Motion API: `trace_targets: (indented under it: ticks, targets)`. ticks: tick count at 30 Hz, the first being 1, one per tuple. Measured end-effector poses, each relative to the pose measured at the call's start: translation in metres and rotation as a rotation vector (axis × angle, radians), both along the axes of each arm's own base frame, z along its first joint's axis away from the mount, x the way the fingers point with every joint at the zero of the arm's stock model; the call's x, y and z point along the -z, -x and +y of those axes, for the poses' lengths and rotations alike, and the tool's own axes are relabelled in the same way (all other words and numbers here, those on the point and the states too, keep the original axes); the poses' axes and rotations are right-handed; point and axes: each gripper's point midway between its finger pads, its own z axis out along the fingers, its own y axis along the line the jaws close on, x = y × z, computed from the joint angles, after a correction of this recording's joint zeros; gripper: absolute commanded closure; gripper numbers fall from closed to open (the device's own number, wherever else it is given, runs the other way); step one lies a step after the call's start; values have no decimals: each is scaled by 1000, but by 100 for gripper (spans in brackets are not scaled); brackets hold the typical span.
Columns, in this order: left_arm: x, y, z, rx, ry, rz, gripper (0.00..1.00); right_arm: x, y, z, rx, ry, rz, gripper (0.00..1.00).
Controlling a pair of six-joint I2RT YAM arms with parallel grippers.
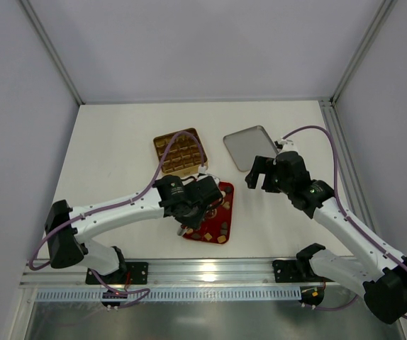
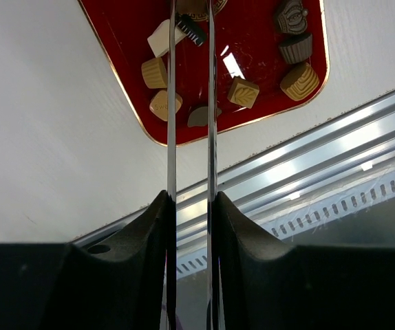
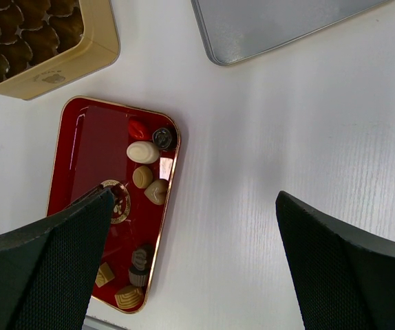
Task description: Pack the chocolate
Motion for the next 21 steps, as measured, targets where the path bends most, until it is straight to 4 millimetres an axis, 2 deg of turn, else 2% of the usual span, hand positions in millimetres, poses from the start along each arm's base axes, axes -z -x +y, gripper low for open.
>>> trace_targets:
  ticks: [15,18,21]
  targets:
    - [-28,-18,-2,-3,7,-98,76,0,0,0,0,0,0,0]
    - [-35,-27,-1,-18,16,-121,76,0,0,0,0,0,0,0]
    - [-47,-44,2,-51,32,-146,76,0,0,0,-1,1,1,0]
